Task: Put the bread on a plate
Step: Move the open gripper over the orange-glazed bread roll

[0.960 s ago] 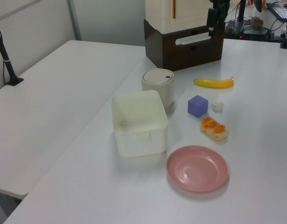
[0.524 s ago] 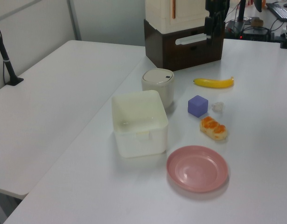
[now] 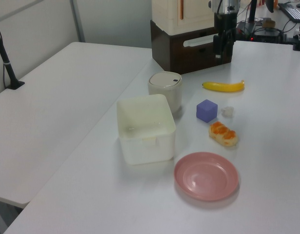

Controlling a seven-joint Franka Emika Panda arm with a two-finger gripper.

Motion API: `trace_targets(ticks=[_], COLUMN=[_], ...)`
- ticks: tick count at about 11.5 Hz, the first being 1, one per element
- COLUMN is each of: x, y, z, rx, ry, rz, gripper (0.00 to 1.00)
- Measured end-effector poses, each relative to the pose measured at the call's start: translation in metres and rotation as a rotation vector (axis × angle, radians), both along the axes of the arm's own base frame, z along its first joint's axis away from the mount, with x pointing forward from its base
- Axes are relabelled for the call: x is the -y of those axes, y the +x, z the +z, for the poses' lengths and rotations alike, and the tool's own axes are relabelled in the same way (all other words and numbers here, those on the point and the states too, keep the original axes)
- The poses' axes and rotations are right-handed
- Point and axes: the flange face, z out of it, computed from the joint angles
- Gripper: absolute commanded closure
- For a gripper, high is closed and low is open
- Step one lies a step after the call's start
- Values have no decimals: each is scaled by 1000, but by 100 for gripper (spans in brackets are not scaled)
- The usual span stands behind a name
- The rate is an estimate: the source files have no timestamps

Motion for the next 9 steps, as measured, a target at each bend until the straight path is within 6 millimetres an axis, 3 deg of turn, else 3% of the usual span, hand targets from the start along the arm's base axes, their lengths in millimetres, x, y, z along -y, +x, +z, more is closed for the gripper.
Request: trace_targets(ticks=[4,7,9], x=[-56,-106,-125], y=[-41,-60,-64], z=[-50,-88,-115], rx=[14,20,31], ry=[1,-8,-49], rz=[4,-13,-33], gripper=[0,0,0])
